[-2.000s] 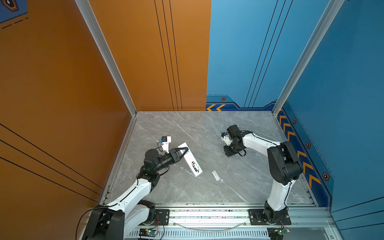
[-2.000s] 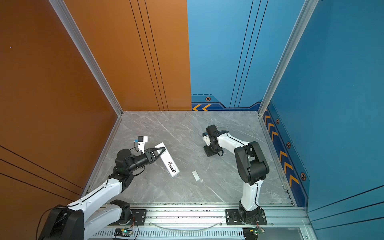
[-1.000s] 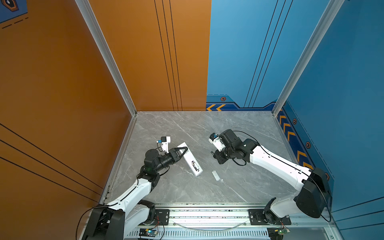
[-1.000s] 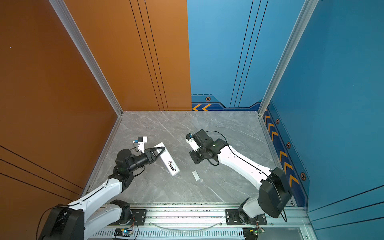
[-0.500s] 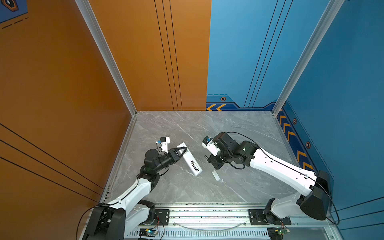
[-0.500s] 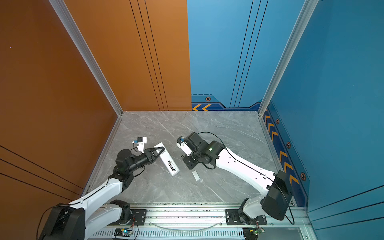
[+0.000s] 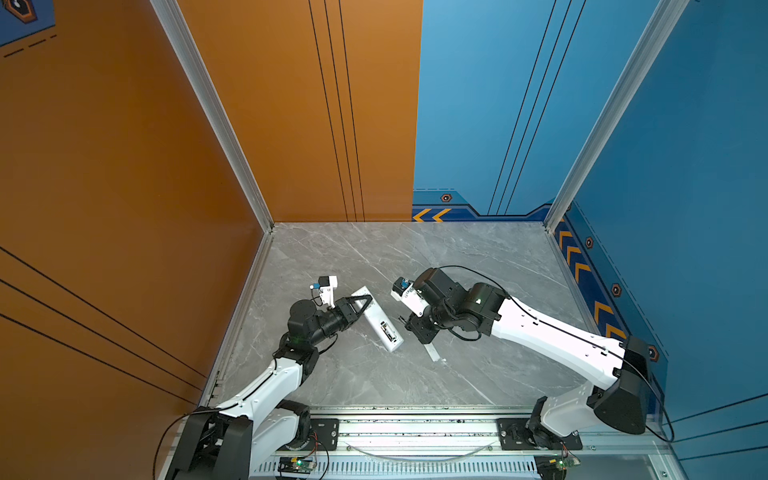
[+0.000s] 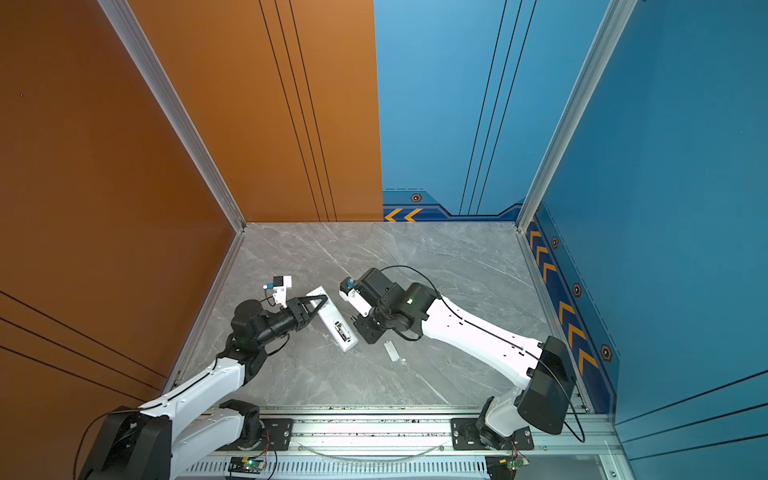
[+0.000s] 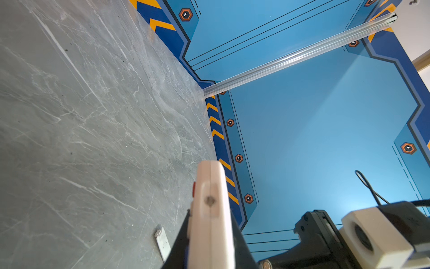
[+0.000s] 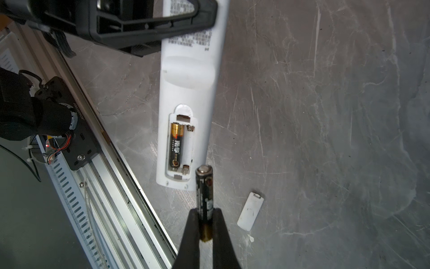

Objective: Load the batteries into the remote control
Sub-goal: 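Lift the AA battery with the right gripper and carry it toward the remote, then lower the battery into the compartment beside the first battery with the right gripper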

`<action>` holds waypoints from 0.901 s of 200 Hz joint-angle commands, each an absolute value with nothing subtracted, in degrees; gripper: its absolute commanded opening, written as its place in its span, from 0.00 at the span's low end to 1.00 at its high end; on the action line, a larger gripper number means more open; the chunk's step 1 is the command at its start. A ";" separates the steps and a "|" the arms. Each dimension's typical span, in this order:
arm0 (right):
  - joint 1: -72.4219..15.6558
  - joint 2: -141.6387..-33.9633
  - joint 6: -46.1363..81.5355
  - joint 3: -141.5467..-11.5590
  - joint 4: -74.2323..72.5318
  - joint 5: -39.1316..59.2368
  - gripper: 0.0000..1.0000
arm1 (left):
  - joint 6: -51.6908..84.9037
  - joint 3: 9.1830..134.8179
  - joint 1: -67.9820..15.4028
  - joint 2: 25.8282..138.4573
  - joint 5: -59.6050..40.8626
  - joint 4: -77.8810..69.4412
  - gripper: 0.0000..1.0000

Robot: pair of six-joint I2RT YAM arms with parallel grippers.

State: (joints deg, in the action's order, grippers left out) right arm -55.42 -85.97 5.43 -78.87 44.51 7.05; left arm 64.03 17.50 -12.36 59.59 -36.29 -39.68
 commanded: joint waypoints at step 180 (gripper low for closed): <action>-60.03 -93.03 6.46 -83.24 45.92 4.83 0.03 | 65.96 14.77 -11.08 56.95 -34.95 -41.82 0.00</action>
